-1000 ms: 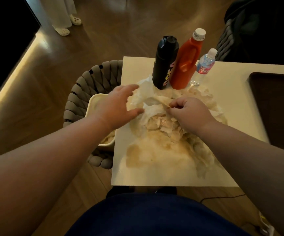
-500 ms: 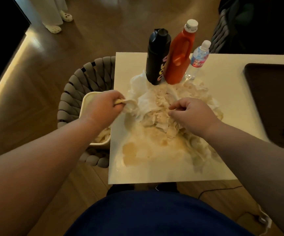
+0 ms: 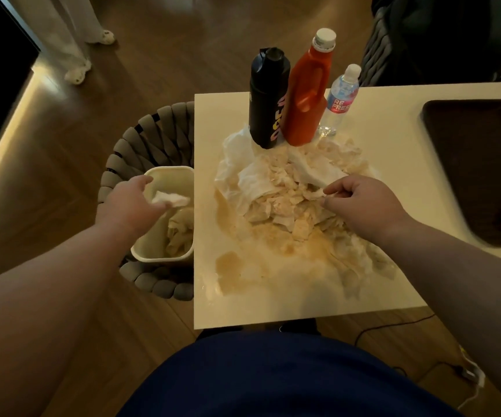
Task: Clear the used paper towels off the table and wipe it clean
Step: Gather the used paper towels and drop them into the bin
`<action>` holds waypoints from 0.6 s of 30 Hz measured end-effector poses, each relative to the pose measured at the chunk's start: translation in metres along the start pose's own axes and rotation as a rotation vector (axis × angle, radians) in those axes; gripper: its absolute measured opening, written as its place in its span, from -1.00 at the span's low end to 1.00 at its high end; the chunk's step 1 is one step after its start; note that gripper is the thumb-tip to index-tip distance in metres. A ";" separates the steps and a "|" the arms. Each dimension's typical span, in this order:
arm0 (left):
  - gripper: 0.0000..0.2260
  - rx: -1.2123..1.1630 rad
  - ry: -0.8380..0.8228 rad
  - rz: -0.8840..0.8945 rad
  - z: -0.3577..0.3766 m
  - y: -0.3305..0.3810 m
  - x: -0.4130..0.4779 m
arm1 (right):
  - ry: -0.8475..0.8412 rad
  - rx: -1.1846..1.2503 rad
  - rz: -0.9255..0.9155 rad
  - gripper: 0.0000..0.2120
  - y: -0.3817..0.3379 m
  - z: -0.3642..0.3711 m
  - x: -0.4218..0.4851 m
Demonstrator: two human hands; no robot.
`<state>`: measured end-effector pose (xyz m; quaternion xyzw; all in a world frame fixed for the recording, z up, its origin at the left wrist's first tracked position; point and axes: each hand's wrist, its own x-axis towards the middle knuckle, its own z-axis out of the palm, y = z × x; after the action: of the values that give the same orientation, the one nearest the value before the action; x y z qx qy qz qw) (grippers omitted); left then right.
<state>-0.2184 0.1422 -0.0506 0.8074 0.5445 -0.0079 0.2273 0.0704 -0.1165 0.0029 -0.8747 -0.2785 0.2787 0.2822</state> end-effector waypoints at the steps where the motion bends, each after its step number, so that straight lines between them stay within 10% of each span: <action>1: -0.37 0.005 0.006 0.012 0.001 0.004 -0.001 | 0.003 0.000 -0.006 -0.88 0.000 0.000 0.000; 18: -0.48 0.336 -0.140 0.658 0.057 0.177 -0.026 | -0.026 -0.312 0.227 -0.73 0.092 -0.016 -0.039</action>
<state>-0.0597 0.0444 -0.0314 0.9626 0.2303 -0.0792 0.1187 0.0839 -0.2102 -0.0331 -0.9300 -0.2216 0.2732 0.1065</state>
